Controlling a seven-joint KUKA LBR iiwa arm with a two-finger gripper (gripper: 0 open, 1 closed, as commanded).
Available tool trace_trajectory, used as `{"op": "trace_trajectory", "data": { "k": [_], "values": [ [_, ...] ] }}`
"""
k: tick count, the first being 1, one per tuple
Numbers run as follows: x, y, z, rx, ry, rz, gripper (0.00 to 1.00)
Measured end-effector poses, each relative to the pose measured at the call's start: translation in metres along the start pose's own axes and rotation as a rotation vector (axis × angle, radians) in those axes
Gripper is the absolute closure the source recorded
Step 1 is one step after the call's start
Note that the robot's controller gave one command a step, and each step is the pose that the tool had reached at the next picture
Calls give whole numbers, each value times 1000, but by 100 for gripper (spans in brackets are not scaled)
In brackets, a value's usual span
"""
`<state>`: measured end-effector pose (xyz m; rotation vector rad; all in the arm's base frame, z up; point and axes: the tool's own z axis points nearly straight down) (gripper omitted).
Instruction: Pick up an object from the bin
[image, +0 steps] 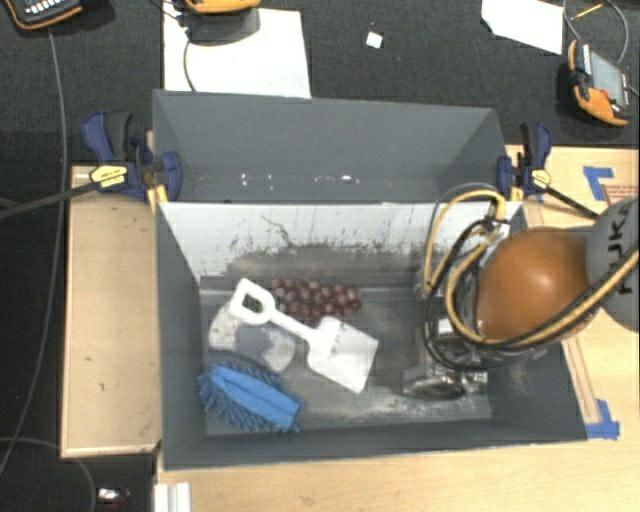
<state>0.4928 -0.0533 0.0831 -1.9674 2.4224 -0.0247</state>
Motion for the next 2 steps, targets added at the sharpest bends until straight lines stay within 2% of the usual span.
{"op": "trace_trajectory", "data": {
  "k": [2],
  "values": [
    [-1, 1, -28, -5, -2, 7, 100]
  ]
}}
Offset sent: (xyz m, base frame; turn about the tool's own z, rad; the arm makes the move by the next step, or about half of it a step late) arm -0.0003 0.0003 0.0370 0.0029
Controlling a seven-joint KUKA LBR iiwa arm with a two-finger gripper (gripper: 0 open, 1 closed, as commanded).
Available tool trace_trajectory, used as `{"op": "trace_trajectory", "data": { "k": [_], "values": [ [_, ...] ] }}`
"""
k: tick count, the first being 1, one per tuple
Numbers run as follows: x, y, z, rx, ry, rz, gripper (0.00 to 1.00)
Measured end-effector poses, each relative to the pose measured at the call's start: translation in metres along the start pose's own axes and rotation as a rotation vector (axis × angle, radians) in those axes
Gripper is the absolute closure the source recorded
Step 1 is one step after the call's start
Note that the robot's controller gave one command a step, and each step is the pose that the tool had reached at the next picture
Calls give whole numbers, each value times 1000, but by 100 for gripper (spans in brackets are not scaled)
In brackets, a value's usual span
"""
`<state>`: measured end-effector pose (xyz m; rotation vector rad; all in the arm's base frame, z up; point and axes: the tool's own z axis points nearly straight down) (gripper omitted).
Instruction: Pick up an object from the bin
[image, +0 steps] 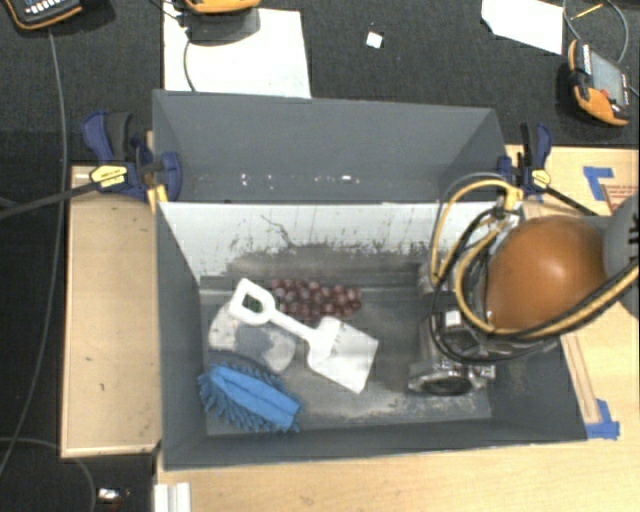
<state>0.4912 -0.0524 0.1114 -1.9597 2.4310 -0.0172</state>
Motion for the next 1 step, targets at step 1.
{"op": "trace_trajectory", "data": {
  "k": [1],
  "values": [
    [0, 0, -18, -3, 0, 3, 100]
  ]
}}
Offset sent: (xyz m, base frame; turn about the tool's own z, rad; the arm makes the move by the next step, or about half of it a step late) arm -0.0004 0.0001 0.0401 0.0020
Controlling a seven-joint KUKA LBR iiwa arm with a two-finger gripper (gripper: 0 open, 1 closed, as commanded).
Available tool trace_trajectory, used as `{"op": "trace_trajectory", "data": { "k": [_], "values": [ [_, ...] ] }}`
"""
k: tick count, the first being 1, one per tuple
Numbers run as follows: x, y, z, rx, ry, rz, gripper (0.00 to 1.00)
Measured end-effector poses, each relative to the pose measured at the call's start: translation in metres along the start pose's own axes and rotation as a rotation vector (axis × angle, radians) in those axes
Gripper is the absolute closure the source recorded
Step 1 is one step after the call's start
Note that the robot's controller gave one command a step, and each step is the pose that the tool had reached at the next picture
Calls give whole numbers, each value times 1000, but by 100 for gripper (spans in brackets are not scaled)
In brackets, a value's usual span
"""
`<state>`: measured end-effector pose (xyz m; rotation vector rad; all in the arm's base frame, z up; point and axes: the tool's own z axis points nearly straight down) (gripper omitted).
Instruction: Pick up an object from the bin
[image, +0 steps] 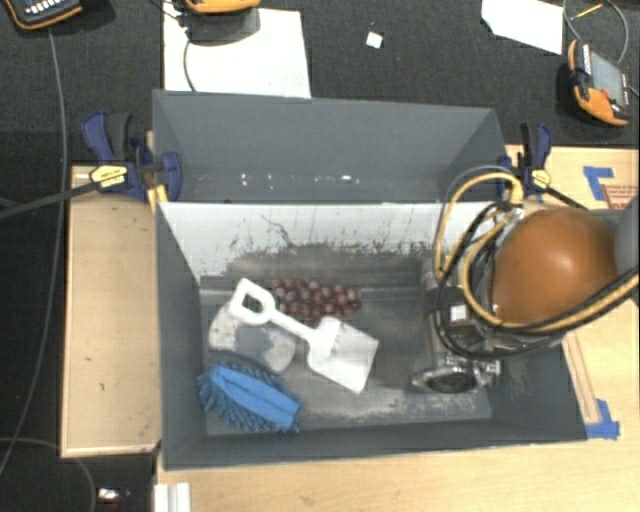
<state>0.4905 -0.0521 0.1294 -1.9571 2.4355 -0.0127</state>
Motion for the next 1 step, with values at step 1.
{"op": "trace_trajectory", "data": {
  "k": [1],
  "values": [
    [0, 0, -16, -2, 0, 4, 100]
  ]
}}
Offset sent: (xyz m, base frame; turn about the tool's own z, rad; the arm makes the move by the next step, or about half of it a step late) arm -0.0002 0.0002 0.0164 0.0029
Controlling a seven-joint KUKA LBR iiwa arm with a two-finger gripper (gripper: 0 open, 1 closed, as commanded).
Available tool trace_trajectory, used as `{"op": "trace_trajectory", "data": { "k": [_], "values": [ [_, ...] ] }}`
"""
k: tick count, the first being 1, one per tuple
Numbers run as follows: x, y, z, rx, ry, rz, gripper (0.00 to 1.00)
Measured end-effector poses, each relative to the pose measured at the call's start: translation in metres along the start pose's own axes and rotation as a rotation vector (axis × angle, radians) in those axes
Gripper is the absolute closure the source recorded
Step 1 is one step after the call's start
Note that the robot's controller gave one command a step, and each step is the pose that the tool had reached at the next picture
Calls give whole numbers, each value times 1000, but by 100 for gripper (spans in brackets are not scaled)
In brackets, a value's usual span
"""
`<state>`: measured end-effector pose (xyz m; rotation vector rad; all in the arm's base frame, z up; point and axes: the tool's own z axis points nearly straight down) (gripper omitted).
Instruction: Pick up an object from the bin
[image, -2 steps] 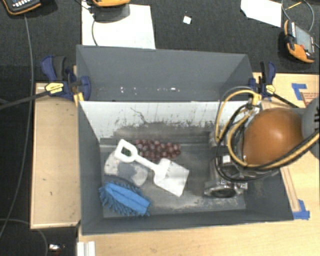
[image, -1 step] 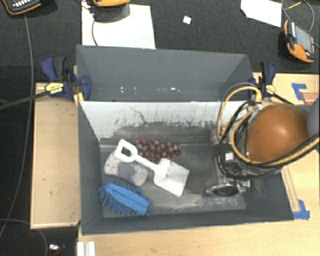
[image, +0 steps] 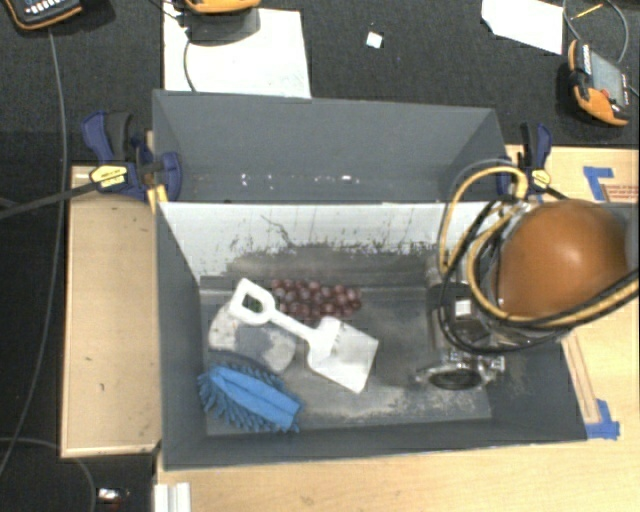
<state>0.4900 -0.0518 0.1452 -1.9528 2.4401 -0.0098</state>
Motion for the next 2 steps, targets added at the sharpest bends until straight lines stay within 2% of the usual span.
{"op": "trace_trajectory", "data": {
  "k": [2],
  "values": [
    [0, 0, -20, -1, -1, 5, 100]
  ]
}}
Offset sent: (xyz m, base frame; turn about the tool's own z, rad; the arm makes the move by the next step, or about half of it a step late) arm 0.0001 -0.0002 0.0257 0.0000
